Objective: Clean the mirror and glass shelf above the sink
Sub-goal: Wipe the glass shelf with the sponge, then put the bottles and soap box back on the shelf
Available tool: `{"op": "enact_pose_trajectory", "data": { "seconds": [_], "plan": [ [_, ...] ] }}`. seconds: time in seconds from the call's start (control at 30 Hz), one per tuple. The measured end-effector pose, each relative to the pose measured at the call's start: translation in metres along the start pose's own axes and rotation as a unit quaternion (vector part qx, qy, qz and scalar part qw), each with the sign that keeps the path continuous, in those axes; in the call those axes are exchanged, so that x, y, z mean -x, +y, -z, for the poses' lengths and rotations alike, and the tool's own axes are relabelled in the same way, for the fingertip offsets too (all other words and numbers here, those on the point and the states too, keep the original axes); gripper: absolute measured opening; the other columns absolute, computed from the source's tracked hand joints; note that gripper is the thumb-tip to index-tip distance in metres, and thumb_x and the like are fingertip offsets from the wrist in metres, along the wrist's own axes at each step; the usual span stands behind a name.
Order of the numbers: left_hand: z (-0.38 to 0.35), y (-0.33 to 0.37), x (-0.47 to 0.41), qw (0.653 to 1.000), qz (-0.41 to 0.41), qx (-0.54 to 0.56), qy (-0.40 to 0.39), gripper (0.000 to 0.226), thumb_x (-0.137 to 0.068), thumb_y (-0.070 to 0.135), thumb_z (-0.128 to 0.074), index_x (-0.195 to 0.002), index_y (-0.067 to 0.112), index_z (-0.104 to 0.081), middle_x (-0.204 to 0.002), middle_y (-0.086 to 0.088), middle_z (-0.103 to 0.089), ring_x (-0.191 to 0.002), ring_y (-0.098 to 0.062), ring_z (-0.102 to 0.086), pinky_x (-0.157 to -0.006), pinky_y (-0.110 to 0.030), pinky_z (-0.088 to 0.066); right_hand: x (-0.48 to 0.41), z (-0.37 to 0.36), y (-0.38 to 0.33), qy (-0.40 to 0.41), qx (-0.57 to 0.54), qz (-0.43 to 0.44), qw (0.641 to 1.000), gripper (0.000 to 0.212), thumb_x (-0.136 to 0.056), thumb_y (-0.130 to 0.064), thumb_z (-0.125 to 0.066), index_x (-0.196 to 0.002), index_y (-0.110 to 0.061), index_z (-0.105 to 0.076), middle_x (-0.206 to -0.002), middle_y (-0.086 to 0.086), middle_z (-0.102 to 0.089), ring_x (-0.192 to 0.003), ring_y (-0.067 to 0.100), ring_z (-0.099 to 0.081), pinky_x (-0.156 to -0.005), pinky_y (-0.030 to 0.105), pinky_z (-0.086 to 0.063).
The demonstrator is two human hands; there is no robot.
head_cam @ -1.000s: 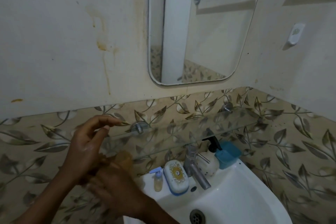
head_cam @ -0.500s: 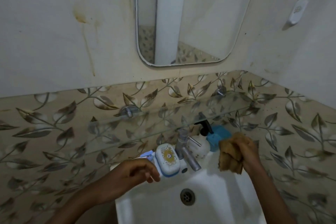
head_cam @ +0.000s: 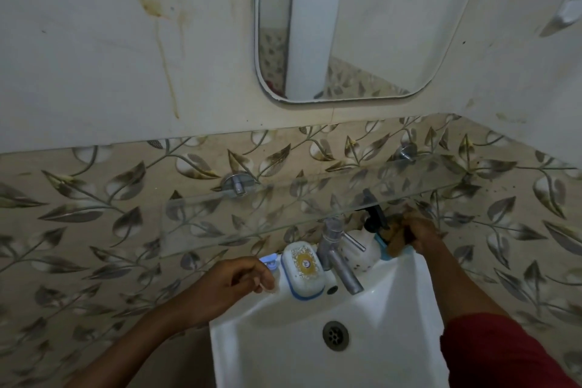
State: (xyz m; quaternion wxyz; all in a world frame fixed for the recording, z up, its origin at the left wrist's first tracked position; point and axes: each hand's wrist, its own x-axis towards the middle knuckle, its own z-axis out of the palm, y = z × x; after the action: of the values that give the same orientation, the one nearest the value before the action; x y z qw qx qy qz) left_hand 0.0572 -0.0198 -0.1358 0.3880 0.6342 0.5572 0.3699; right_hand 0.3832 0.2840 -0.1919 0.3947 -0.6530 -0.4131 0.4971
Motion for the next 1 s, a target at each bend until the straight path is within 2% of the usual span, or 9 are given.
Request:
{"op": "enact_pose_trajectory", "data": {
  "seconds": [0.07, 0.13, 0.23, 0.4, 0.5, 0.67, 0.73, 0.87, 1.0],
  "plan": [
    [0.002, -0.004, 0.002, 1.000, -0.004, 0.000, 0.001, 0.032, -0.091, -0.005, -0.047, -0.088, 0.017, -0.070, -0.092, 0.004, -0.068, -0.087, -0.018, -0.062, -0.077, -0.017, -0.046, 0.013, 0.002, -0.008, 0.028, 0.056, 0.001, 0.998, 0.024, -0.091, 0.003, -0.046, -0.111, 0.013, -0.053, -0.123, 0.031, -0.053, -0.095, 0.039, -0.056, -0.080, 0.036, -0.050],
    [0.005, -0.009, 0.003, 1.000, -0.003, 0.000, 0.010, 0.035, -0.091, -0.003, -0.049, -0.088, 0.025, -0.070, -0.092, 0.009, -0.069, -0.087, -0.011, -0.063, -0.078, -0.019, -0.047, 0.018, 0.004, -0.011, 0.035, 0.087, 0.020, 0.995, 0.020, -0.086, 0.013, -0.044, -0.102, 0.019, -0.055, -0.112, 0.033, -0.057, -0.097, 0.044, -0.054, -0.083, 0.030, -0.051],
    [0.011, -0.011, 0.006, 0.999, 0.000, 0.001, 0.047, 0.030, -0.085, 0.010, -0.051, -0.090, 0.033, -0.068, -0.096, 0.016, -0.068, -0.089, -0.009, -0.064, -0.074, -0.024, -0.049, 0.026, 0.008, -0.014, 0.089, 0.083, 0.032, 0.992, 0.037, -0.084, 0.010, -0.049, -0.121, 0.011, -0.053, -0.127, 0.025, -0.054, -0.112, 0.040, -0.053, -0.094, 0.040, -0.044],
    [0.019, -0.029, 0.009, 0.981, -0.039, -0.029, 0.188, 0.042, -0.069, 0.020, -0.059, -0.091, 0.055, -0.068, -0.094, 0.039, -0.064, -0.096, 0.008, -0.061, -0.084, -0.010, -0.044, 0.105, 0.000, -0.009, 0.242, 0.019, 0.137, 0.960, 0.033, -0.082, 0.007, -0.045, -0.108, 0.007, -0.063, -0.114, 0.025, -0.063, -0.101, 0.037, -0.058, -0.082, 0.035, -0.043],
    [0.019, -0.059, 0.004, 0.950, -0.022, -0.165, 0.264, 0.051, -0.062, 0.044, -0.057, -0.110, 0.033, -0.067, -0.106, 0.013, -0.070, -0.101, -0.015, -0.064, -0.089, -0.034, -0.050, 0.161, -0.020, 0.011, 0.269, -0.015, 0.191, 0.944, 0.027, -0.082, 0.008, -0.047, -0.100, 0.005, -0.066, -0.105, 0.022, -0.065, -0.098, 0.037, -0.059, -0.081, 0.031, -0.042],
    [0.002, -0.096, -0.006, 0.959, 0.159, -0.216, 0.093, 0.105, -0.047, 0.064, -0.059, -0.140, 0.022, -0.038, -0.142, -0.001, -0.043, -0.130, -0.023, -0.040, -0.106, -0.042, -0.032, 0.218, -0.076, 0.039, 0.100, 0.018, 0.252, 0.962, 0.019, -0.085, 0.007, -0.054, -0.079, -0.008, -0.063, -0.078, 0.008, -0.063, -0.071, 0.025, -0.061, -0.054, 0.012, -0.045],
    [-0.005, -0.110, -0.010, 0.942, 0.192, -0.267, 0.065, 0.088, -0.061, 0.052, -0.071, -0.139, 0.027, -0.038, -0.142, 0.000, -0.045, -0.129, -0.023, -0.041, -0.105, -0.040, -0.033, 0.219, -0.103, 0.051, -0.010, 0.060, 0.229, 0.971, 0.024, -0.086, 0.007, -0.052, -0.078, -0.014, -0.061, -0.081, 0.010, -0.064, -0.076, 0.029, -0.062, -0.059, 0.017, -0.049],
    [-0.013, -0.113, -0.008, 0.922, 0.183, -0.295, 0.169, 0.041, -0.076, 0.049, -0.052, -0.111, 0.029, -0.060, -0.114, 0.002, -0.066, -0.104, -0.021, -0.060, -0.086, -0.031, -0.043, 0.207, -0.151, 0.079, -0.111, 0.218, 0.218, 0.945, 0.040, -0.082, 0.007, -0.056, -0.122, 0.000, -0.056, -0.128, 0.018, -0.056, -0.123, 0.032, -0.049, -0.105, 0.032, -0.034],
    [-0.017, -0.097, 0.010, 0.943, 0.127, -0.213, 0.224, 0.029, -0.077, 0.045, -0.059, -0.099, 0.027, -0.066, -0.098, 0.006, -0.067, -0.090, -0.017, -0.062, -0.069, -0.027, -0.038, 0.201, -0.177, 0.087, -0.173, 0.280, 0.181, 0.927, 0.063, -0.076, -0.003, -0.065, -0.134, -0.007, -0.044, -0.136, 0.011, -0.049, -0.127, 0.026, -0.045, -0.102, 0.028, -0.035]
  ]
}}
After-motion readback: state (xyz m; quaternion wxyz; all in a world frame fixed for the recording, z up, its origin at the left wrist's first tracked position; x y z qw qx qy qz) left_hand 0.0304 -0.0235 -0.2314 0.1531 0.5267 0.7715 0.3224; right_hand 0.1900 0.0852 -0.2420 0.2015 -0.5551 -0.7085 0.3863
